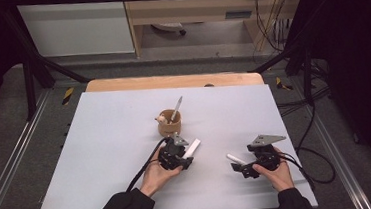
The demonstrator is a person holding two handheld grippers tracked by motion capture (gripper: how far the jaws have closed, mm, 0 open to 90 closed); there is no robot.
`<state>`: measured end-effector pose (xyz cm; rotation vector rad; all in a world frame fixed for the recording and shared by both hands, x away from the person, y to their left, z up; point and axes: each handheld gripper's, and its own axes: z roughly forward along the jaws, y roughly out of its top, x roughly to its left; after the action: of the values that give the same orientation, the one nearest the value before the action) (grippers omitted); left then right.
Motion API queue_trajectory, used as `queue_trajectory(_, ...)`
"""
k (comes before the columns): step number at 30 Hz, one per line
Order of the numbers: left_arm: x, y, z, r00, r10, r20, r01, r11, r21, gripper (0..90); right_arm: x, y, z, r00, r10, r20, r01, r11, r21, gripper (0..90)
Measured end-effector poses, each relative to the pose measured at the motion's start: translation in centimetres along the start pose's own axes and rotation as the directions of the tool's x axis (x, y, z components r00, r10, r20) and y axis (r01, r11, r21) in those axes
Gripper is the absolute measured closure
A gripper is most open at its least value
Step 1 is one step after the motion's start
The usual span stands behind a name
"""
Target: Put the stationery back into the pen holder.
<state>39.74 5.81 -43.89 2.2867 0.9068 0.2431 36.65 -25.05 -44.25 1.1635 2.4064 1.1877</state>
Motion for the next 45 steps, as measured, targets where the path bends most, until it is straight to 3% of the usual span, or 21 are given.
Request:
queue_trajectory(18,0.0,-0.1,0.2,0.9998,-0.011,-0.018,0.012,0.9999,0.008,66.3,0.0,0.0,0.0,1.0,0.001,-0.001,-0.001,1.0,-0.002,0.7)
queue_trajectory(25,0.3,-0.3,0.1,0.9998,-0.017,0.008,0.018,0.9998,-0.011,66.6,0.0,0.0,0.0,1.0,0.002,-0.001,-0.002,1.0,-0.001,0.7)
queue_trajectory(36,0.8,-0.4,-1.5,0.9996,0.002,0.03,-0.001,0.9998,-0.019,66.6,0.0,0.0,0.0,1.0,-0.001,-0.004,0.001,1.0,-0.004,0.7)
queue_trajectory(45,2.0,-1.2,-3.6,0.9994,0.01,0.033,-0.009,0.9998,-0.019,66.6,0.1,0.0,0.0,1.0,-0.008,-0.004,0.008,1.0,-0.017,0.7)
